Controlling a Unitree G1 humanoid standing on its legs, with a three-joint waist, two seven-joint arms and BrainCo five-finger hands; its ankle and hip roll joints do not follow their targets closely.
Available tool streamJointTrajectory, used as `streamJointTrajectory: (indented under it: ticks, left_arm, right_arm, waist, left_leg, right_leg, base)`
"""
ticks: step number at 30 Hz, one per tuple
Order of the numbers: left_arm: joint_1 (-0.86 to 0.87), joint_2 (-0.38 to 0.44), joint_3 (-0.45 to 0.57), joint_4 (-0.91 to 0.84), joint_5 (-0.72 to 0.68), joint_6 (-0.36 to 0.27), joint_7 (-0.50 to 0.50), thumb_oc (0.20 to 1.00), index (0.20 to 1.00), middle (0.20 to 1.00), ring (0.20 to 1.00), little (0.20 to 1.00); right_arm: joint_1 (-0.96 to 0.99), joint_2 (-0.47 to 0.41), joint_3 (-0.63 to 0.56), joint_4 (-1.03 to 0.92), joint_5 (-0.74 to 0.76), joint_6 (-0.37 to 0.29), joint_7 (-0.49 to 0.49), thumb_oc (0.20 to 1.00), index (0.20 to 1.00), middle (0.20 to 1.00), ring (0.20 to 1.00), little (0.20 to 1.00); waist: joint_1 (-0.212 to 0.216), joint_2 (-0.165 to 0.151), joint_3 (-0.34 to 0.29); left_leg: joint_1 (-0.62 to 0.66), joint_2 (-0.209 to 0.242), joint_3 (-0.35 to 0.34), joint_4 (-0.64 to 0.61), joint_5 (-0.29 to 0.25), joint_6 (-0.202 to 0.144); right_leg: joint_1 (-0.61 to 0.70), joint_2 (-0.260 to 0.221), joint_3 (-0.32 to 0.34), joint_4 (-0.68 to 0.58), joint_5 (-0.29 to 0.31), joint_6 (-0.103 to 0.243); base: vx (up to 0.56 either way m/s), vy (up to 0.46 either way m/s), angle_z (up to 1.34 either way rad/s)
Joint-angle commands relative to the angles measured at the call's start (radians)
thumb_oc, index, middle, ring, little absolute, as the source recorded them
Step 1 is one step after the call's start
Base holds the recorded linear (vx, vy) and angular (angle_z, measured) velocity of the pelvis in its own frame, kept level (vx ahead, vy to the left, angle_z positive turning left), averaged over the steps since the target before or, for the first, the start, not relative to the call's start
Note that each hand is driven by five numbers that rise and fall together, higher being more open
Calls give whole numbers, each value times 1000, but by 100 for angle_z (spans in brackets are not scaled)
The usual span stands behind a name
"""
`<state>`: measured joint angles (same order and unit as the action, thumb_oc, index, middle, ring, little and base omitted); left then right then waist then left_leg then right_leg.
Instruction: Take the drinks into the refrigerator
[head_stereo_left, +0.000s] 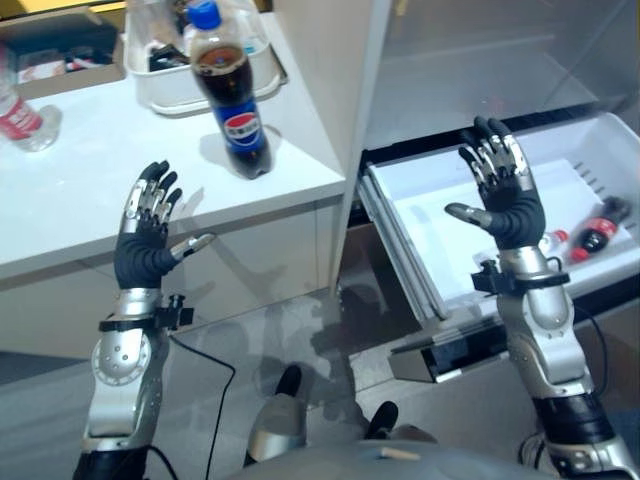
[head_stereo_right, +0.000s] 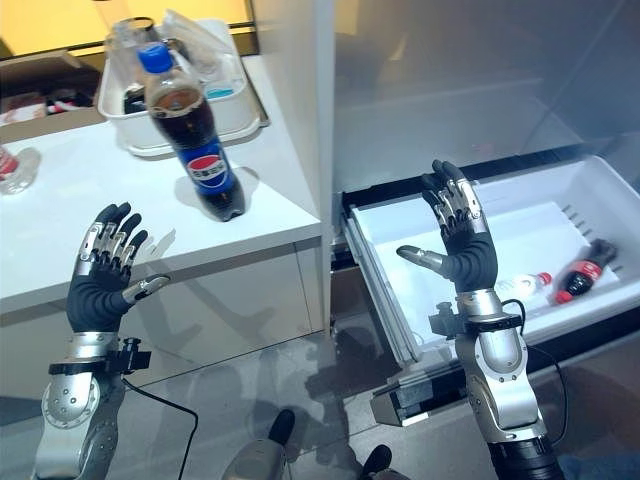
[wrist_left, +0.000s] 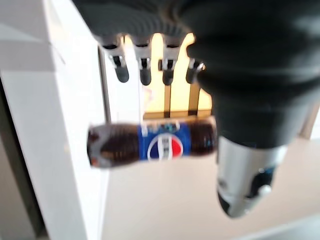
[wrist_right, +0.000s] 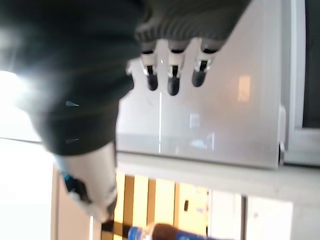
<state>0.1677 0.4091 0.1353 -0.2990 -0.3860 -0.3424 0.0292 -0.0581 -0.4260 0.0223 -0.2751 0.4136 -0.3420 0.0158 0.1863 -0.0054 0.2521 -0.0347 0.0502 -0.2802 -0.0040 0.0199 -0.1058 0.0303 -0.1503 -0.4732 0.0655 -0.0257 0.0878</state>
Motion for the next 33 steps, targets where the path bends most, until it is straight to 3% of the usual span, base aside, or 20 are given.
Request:
streamJointTrajectory:
  ticks: [1,21,29,33]
  left_arm:
    - [-19,21,-1,-42,0,-70,23,1000,1000,1000,1000,1000]
    - [-65,5,24,12,33,-82,76,1000,1000,1000,1000,1000]
    - [-133,55,50,167,111,-72,127,1000,1000,1000,1000,1000]
    - [-186,77,65,295,83,-65,149,1000,1000,1000,1000,1000]
  right_arm:
    - [-41,-43,-3,-59,17,-41,-5,1000,1000,1000,1000,1000]
    - [-59,-12,16,-24,6,-29,-10,1000,1000,1000,1000,1000]
    - [-81,-16,44,-8,39,-9,26,1000,1000,1000,1000,1000]
    - [-95,-18,65,-9,77,1,53,1000,1000,1000,1000,1000]
  waist:
    - [-3,9,-47]
    - [-15,9,-52]
    - [-35,11,-59]
    - [-47,13,-62]
  left_leg:
    - [20,-15,12,-82,36,54]
    - [58,-15,95,-83,3,74]
    - [87,-11,137,-83,-15,76]
    - [105,-9,168,-83,-26,76]
  right_leg:
    - [-34,-1,32,206,-82,-27]
    - [-58,-2,117,185,-58,-21]
    - [-53,5,159,168,-54,-19]
    - [-51,13,190,157,-49,-18]
  base:
    - [37,4,11]
    - [18,19,-11]
    - [9,29,-19]
    - [14,40,-32]
